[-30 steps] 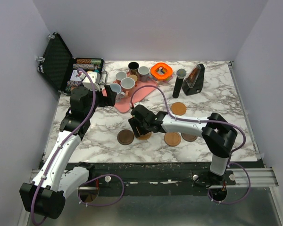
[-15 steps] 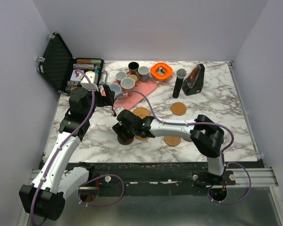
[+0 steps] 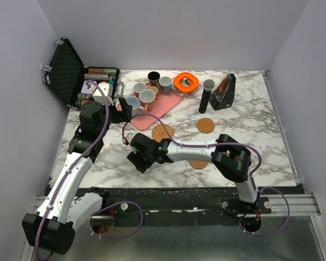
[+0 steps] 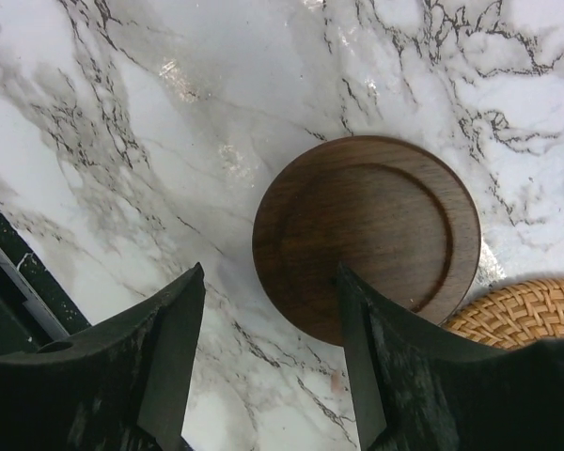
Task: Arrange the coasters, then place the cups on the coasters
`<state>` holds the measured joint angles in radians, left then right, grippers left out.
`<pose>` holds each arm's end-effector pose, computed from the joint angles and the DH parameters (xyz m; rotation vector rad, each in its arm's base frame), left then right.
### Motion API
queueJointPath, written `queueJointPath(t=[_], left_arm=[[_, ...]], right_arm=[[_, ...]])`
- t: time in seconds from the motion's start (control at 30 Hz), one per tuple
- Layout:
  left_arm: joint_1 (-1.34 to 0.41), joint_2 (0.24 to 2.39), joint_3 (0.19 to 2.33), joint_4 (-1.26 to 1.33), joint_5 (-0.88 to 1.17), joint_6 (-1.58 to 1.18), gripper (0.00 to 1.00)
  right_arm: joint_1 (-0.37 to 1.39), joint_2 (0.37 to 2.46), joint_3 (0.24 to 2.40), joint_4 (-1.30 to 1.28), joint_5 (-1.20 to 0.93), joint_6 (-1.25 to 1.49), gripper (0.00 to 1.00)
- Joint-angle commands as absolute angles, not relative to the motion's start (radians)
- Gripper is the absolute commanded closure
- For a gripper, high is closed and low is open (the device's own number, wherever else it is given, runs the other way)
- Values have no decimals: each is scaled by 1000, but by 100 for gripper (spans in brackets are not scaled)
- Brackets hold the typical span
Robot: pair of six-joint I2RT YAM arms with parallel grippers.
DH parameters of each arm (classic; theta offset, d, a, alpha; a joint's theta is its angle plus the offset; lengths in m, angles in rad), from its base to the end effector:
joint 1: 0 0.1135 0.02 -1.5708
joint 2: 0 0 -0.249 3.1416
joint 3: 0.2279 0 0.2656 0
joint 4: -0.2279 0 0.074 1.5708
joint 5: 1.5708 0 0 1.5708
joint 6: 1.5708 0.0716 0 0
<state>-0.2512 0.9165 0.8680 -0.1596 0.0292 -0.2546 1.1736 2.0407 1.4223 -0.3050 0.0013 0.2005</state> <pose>0.2632 -0.0697 0.3284 0.0182 1.7954 -0.3897 0.1804 0.4298 0.1183 -1.2088 2.2864 0.5490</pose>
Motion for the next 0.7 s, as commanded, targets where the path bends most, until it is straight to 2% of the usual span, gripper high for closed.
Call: queueJointPath(t=[0.0, 0.67], left_arm=[[-255, 905, 857, -153, 9, -262, 3], [-255, 908, 854, -155, -20, -264, 3]], right_arm=[[1192, 2046, 1413, -383, -44, 207, 35], [1232, 1858, 1164, -529, -26, 334, 37]])
